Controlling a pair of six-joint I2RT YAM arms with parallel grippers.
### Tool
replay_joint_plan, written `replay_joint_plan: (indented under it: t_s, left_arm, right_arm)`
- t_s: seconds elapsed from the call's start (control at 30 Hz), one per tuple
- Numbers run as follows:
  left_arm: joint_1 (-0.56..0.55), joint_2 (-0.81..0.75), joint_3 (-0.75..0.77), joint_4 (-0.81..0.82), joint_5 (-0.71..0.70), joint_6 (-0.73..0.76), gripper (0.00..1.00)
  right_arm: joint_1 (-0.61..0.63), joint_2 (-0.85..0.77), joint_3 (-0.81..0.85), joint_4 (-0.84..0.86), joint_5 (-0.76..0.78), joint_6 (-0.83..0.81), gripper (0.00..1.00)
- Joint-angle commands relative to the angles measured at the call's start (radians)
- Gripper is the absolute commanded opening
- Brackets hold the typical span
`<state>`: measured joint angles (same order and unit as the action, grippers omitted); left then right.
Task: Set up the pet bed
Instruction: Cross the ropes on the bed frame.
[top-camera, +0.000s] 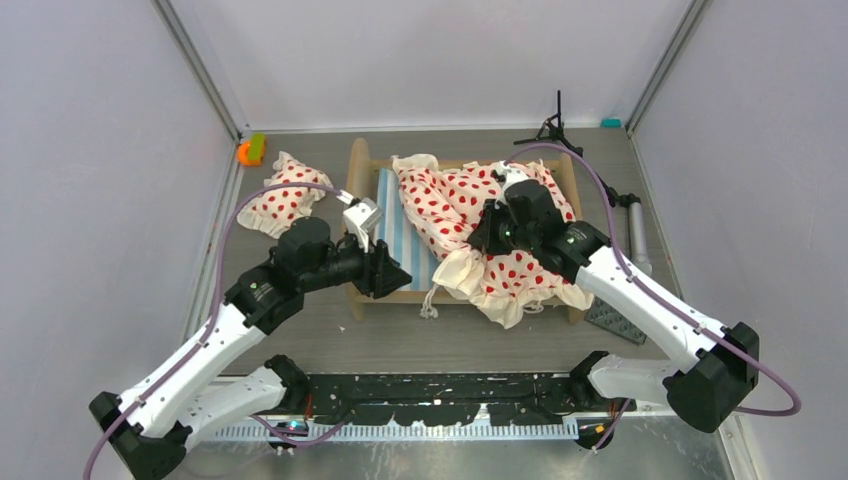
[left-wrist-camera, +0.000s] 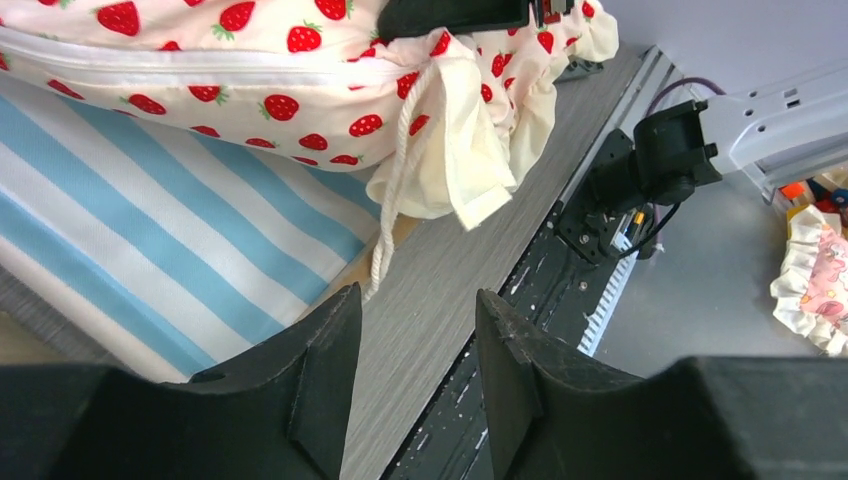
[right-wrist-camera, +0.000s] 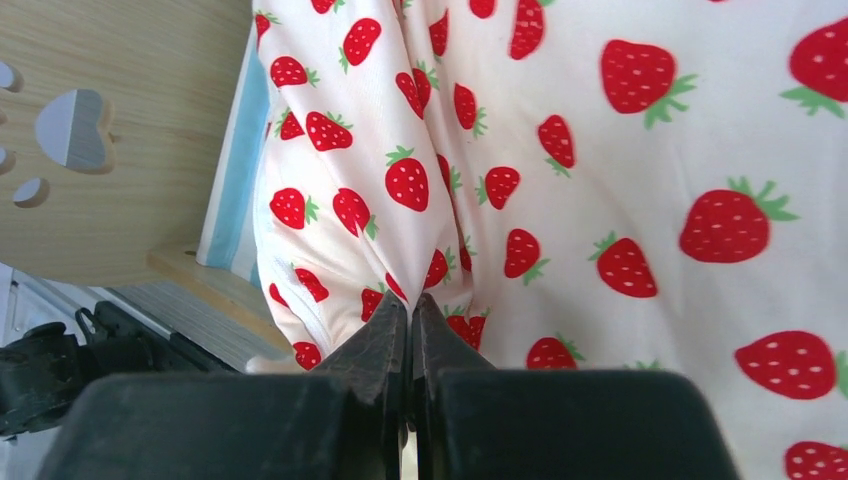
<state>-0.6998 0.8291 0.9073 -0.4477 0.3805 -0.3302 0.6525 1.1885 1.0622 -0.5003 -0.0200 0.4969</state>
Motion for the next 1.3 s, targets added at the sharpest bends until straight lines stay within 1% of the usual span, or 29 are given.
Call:
replay_joint_plan:
  t_s: [0.0, 0.1, 0.23, 0.43, 0.5, 0.6, 0.7, 0.77, 0.87, 1.07, 1.27]
  left_arm:
    - [-0.085, 0.053, 0.025, 0.070, -0.100, 0.012, 0.47]
    - [-0.146, 0.077, 0.012, 0.112, -0.178, 0.018, 0.44]
    - [-0.199, 0.118, -0.005, 0.162, -0.256, 0.030, 0.33]
    - [-0.256, 0.182, -0.032, 0.225, -0.312, 0.012, 0.28]
    - [-0.289, 0.190, -0.048, 0.247, -0.359, -0.008, 0.26]
    - [-0.355, 0.186, -0.091, 0.306, -0.471, -0.066, 0.24]
    - [-0.421, 0.187, -0.126, 0.361, -0.619, -0.135, 0.25]
    - [-0.454, 0.203, -0.128, 0.357, -0.731, -0.186, 0.25]
    - [-0.469, 0.240, -0.105, 0.321, -0.819, -0.257, 0.25]
    - [-0.476, 0.284, -0.079, 0.296, -0.899, -0.293, 0.23]
    - [-0.477, 0.297, -0.055, 0.294, -0.885, -0.322, 0.21]
  right_arm:
    - [-0.070, -0.029, -0.021, 0.018, -0.118, -0.044, 0.05]
    - [-0.120, -0.023, -0.042, 0.041, -0.193, -0.036, 0.04]
    - [-0.166, -0.012, -0.053, 0.047, -0.253, -0.036, 0.04]
    - [-0.213, -0.010, -0.081, 0.072, -0.318, -0.020, 0.04]
    - [-0.224, -0.008, -0.088, 0.078, -0.330, -0.014, 0.04]
    - [-0.239, -0.006, -0.099, 0.088, -0.342, -0.006, 0.04]
    - [-0.248, -0.001, -0.103, 0.091, -0.353, 0.001, 0.04]
    - [-0.252, 0.003, -0.105, 0.092, -0.357, 0.005, 0.04]
    - [-0.257, 0.005, -0.107, 0.096, -0.363, 0.011, 0.03]
    - [-0.259, 0.008, -0.116, 0.107, -0.368, 0.019, 0.03]
    - [-0.264, 0.017, -0.123, 0.122, -0.374, 0.028, 0.03]
